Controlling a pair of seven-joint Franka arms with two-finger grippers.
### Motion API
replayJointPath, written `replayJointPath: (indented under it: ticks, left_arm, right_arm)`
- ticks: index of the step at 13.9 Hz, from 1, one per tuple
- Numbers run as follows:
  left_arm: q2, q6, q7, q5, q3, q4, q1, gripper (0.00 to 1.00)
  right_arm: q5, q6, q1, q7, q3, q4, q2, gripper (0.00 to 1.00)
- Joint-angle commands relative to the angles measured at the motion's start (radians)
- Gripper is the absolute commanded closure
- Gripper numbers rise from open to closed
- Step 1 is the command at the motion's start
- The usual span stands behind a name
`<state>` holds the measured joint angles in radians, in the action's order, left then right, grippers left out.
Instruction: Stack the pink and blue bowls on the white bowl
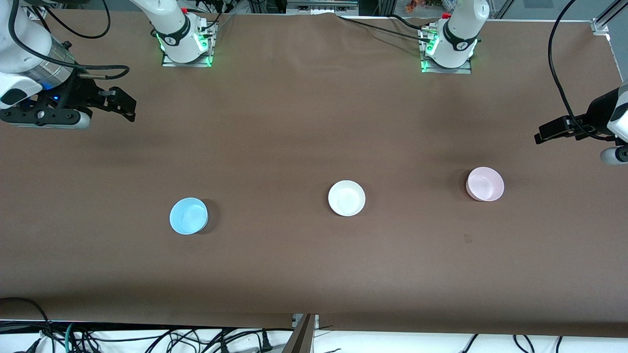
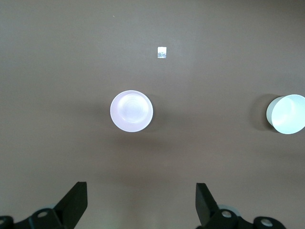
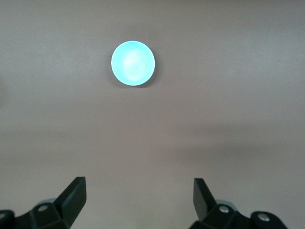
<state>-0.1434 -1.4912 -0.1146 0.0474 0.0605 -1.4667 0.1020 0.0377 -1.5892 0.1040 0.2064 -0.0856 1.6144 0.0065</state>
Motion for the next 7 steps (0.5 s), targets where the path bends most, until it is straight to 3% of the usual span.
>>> replayJointPath:
  ticks: [1,7]
  left_arm:
    - [0.019,0.000,0.015,0.008,0.010,-0.020,0.015,0.00]
    - [-0.010,-0.003,0.024,0.012,0.004,-0.023,0.034,0.00]
  right_arm:
    - [-0.005,-0.006,-0.007,0.004,-0.003,0.007,-0.010,0.01]
    - [-0.032,-0.045,-0.007,-0.021,-0.002,0.006,-0.003,0.01]
